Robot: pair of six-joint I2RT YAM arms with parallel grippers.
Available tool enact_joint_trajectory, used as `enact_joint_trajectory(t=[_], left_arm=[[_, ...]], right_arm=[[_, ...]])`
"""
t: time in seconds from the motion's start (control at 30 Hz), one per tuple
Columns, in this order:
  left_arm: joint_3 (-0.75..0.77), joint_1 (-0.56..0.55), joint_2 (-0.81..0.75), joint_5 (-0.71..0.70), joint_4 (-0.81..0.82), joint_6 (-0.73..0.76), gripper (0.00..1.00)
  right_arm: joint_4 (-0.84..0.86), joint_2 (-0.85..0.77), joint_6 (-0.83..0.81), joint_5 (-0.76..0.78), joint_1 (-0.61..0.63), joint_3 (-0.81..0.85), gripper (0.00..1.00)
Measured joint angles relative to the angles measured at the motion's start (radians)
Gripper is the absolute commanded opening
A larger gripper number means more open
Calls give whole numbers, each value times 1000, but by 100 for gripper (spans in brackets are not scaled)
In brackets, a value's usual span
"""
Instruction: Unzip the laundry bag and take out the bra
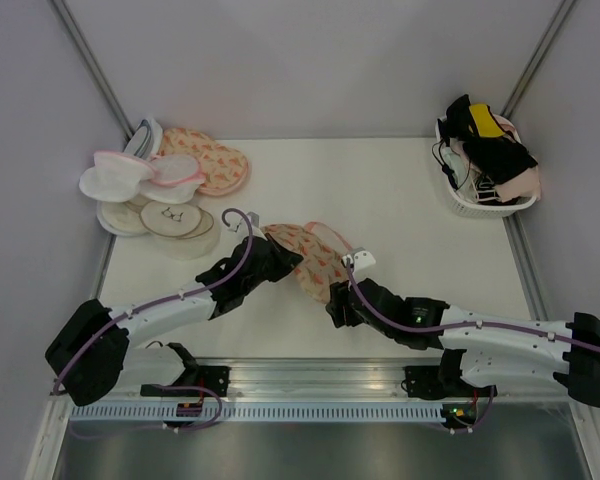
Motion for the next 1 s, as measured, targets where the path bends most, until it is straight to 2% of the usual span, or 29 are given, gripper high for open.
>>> enact_joint_trajectory(t=[0.1,0.2,0.5,0.63,0.8,1.0], left_arm=[[0,21,-40,14,-11,0,2],[0,32,-59,21,-9,0,2],[-5,35,-59,43,-7,-10,2],[-8,39,-59,45,-11,-14,2],[-8,40,-59,49,-11,-27,2],[-16,40,-69,51,-14,-34,2]], right_arm=[[47,43,24,25,16,0,66],[98,58,50,42,51,-1,72],[209,119,171,97,118,-23,63],[183,145,235,151,177,-11,61],[109,195,328,227,348,75,63],[44,208,427,334,409,84,69]])
